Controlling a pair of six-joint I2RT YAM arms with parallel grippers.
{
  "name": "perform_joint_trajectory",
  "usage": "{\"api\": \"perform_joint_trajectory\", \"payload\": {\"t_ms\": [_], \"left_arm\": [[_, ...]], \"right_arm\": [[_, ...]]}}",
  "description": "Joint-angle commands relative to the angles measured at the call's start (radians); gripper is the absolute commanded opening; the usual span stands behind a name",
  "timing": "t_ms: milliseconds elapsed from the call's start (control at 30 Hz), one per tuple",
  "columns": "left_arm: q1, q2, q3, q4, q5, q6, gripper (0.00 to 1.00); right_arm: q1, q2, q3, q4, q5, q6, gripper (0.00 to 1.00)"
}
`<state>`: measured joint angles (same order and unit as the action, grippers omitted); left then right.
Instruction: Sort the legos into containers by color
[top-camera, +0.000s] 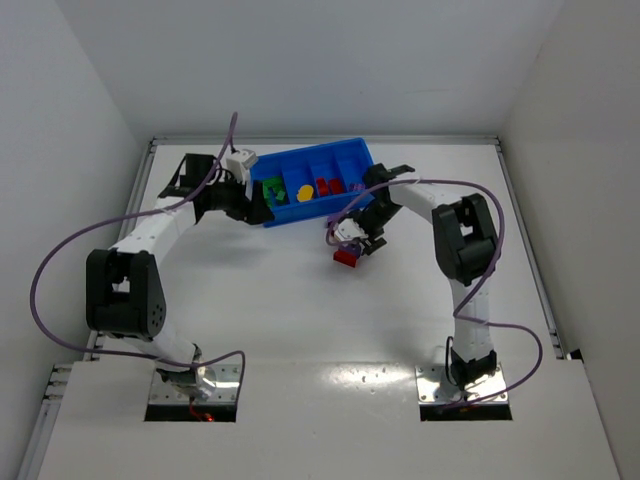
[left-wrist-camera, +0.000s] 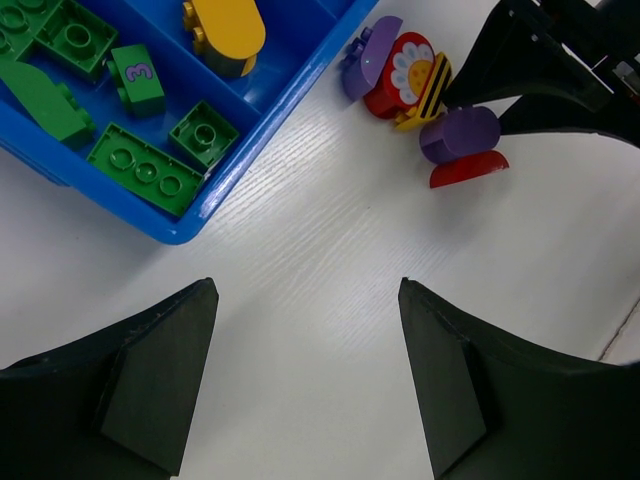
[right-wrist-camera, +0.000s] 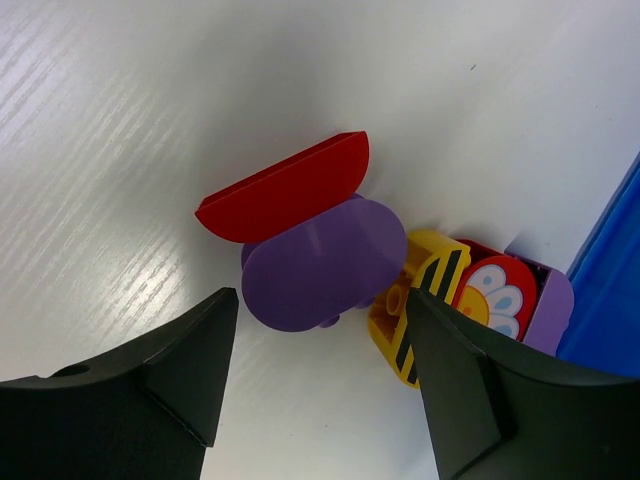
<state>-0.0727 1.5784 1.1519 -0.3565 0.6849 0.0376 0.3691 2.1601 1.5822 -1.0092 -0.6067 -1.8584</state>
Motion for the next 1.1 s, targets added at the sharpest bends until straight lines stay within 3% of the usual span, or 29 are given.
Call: {"api": "perform_joint_trajectory", "payload": {"t_ms": [0, 567, 1067], "left_arm": [[0.008, 0.002, 0.045, 0.008, 0.021, 0.019, 0.79], [0.017, 0.032, 0.045, -0.001, 0.039, 0.01, 0.79], [0.017, 0.023, 0.045, -0.01, 0.039, 0.019, 0.79]], "right_arm": [[0.005, -0.031, -0.028, -0.009, -0.007, 0.007, 0.69], [0.024, -0.155, -0.248, 0.093, -0.007, 0.007, 0.69], [0.053, -0.065, -0.156, 0.182, 0.012, 0.195, 0.69]]}}
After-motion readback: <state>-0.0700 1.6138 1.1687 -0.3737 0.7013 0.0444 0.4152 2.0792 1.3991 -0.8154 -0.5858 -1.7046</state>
